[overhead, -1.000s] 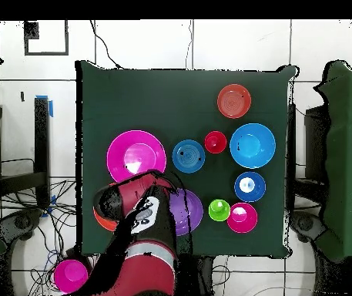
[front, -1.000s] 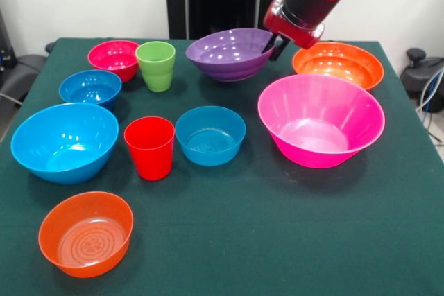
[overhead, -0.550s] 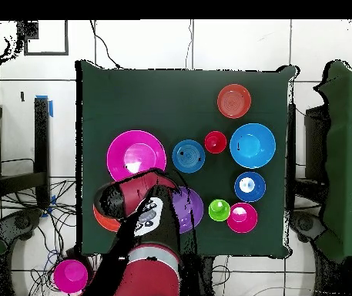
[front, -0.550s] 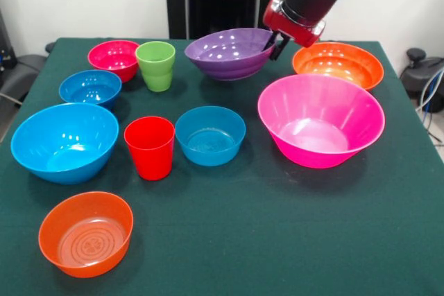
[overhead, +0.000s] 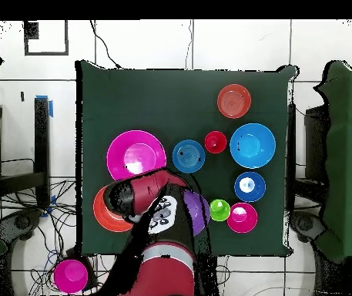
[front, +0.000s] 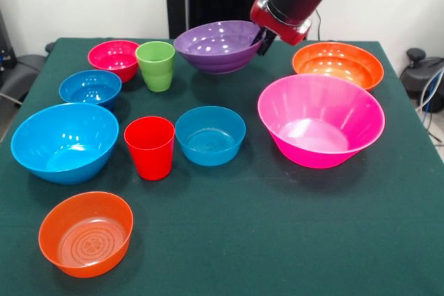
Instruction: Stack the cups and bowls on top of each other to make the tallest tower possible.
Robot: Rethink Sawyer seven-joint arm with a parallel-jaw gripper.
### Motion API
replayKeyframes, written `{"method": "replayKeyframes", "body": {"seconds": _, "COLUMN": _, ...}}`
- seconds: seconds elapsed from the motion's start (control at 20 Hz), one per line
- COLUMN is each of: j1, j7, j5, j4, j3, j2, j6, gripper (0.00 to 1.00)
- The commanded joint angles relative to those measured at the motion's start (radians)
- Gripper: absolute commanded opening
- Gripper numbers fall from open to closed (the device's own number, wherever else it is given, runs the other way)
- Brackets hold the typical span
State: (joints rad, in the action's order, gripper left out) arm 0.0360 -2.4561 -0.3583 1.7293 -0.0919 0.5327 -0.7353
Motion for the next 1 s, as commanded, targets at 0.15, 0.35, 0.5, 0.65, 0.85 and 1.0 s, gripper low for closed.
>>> {"method": "replayKeyframes", "body": {"seconds": 0.15, "j1": -0.025, "j7": 0.095, "j5": -0.004, "j4": -0.080, "j3": 0.103, "j2": -0.003, "j6": -0.096, "gripper": 0.00}}
{"method": "replayKeyframes", "body": {"seconds": 0.35, "j1": -0.020, "j7": 0.091, "j5": -0.010, "j4": -0.083, "j3": 0.097, "j2": -0.001, "j6": -0.105, "gripper": 0.00}}
{"method": "replayKeyframes", "body": {"seconds": 0.5, "j1": -0.019, "j7": 0.083, "j5": -0.007, "j4": -0.088, "j3": 0.096, "j2": -0.007, "j6": -0.102, "gripper": 0.00}}
{"method": "replayKeyframes", "body": {"seconds": 0.65, "j1": -0.024, "j7": 0.066, "j5": 0.011, "j4": -0.085, "j3": 0.100, "j2": -0.004, "j6": -0.096, "gripper": 0.00}}
{"method": "replayKeyframes", "body": {"seconds": 0.85, "j1": -0.045, "j7": 0.063, "j5": 0.051, "j4": -0.063, "j3": 0.123, "j2": 0.008, "j6": -0.113, "gripper": 0.00}}
{"method": "replayKeyframes", "body": {"seconds": 1.0, "j1": -0.064, "j7": 0.066, "j5": 0.079, "j4": -0.044, "j3": 0.144, "j2": 0.021, "j6": -0.123, "gripper": 0.00}}
